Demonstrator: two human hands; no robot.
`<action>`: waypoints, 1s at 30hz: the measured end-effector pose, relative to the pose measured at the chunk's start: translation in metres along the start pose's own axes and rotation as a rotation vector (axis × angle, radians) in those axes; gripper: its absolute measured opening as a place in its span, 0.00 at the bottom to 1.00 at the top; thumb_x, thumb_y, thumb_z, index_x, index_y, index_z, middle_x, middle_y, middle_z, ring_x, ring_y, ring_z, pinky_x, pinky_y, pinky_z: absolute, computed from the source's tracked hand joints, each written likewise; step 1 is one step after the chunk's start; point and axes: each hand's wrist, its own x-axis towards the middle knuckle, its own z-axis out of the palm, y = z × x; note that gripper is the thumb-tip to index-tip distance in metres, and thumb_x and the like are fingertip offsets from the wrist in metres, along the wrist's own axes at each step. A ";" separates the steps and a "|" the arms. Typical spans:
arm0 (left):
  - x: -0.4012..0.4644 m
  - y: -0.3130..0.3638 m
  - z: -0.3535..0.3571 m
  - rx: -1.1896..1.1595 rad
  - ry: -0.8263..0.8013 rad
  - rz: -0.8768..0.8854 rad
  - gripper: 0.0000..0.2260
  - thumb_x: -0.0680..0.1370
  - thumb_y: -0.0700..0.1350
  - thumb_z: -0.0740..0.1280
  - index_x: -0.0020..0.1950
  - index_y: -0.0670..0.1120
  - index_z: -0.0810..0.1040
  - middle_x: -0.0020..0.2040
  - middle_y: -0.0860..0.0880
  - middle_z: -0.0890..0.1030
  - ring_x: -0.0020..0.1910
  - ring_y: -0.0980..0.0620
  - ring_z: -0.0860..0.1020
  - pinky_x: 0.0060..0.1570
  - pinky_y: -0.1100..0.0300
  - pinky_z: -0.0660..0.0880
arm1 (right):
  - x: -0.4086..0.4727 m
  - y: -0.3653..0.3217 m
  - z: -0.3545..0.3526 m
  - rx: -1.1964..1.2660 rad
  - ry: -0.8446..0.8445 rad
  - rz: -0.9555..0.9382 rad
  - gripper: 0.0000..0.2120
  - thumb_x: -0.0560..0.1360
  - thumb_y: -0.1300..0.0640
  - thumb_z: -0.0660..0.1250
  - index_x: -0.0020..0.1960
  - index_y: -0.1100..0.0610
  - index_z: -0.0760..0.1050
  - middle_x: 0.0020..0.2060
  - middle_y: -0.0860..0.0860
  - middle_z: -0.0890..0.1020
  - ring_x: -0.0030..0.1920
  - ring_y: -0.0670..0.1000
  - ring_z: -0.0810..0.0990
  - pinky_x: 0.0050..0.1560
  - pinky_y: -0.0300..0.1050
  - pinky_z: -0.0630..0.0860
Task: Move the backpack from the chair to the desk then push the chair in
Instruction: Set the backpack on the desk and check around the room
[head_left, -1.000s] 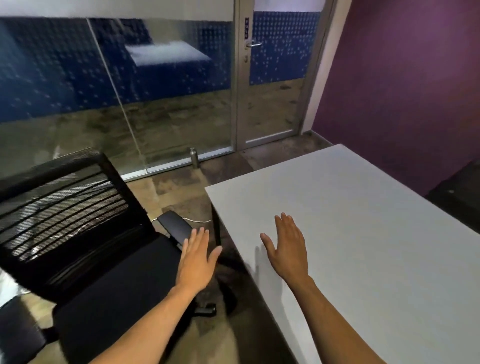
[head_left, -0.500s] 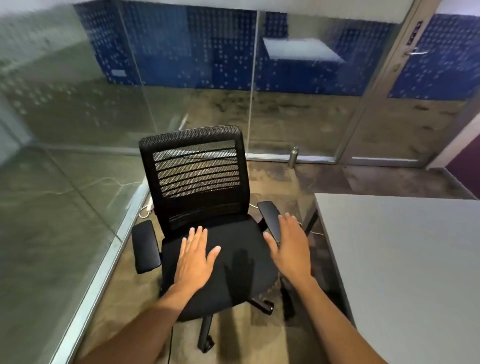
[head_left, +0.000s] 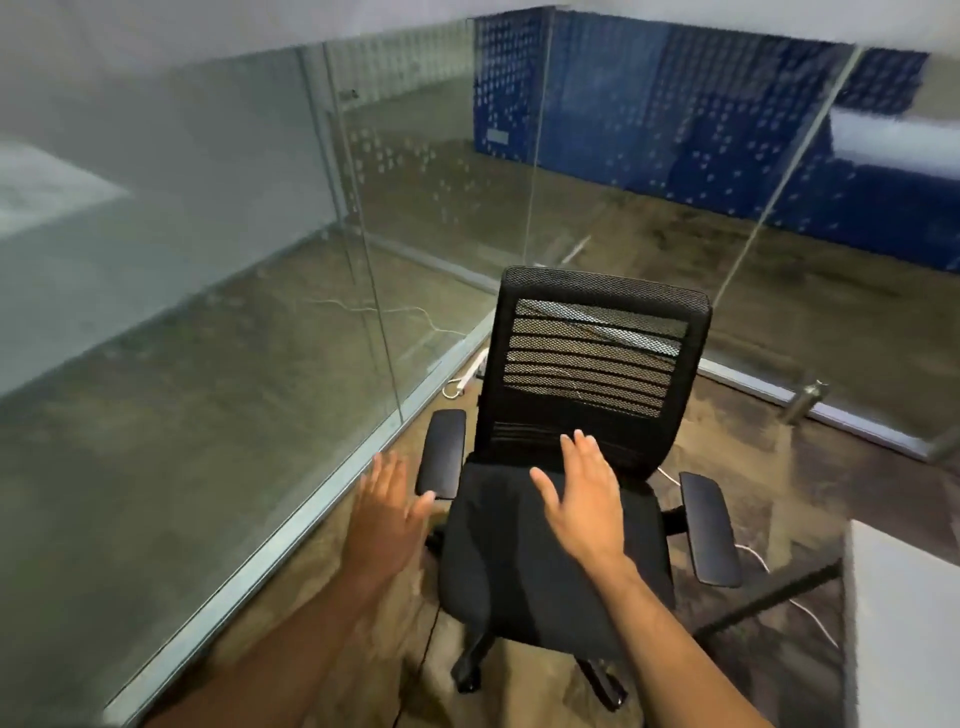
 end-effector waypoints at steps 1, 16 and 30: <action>0.000 -0.008 -0.005 0.007 -0.006 -0.040 0.39 0.77 0.67 0.46 0.73 0.38 0.66 0.74 0.38 0.67 0.75 0.38 0.61 0.71 0.40 0.59 | 0.005 -0.006 0.005 0.006 -0.013 -0.026 0.31 0.79 0.40 0.58 0.74 0.60 0.63 0.75 0.58 0.65 0.76 0.57 0.60 0.73 0.54 0.59; 0.001 -0.098 -0.048 -0.012 0.147 -0.215 0.30 0.80 0.58 0.55 0.76 0.41 0.59 0.78 0.41 0.59 0.78 0.44 0.50 0.75 0.45 0.51 | 0.049 -0.098 0.077 0.030 -0.129 -0.215 0.34 0.79 0.35 0.53 0.74 0.59 0.63 0.75 0.56 0.65 0.76 0.56 0.59 0.72 0.52 0.60; 0.095 -0.221 -0.123 -0.004 0.119 -0.044 0.37 0.78 0.66 0.46 0.75 0.40 0.63 0.77 0.42 0.59 0.78 0.44 0.51 0.75 0.46 0.49 | 0.106 -0.216 0.138 0.050 -0.048 -0.079 0.34 0.79 0.36 0.54 0.75 0.58 0.60 0.76 0.57 0.63 0.77 0.56 0.57 0.75 0.53 0.57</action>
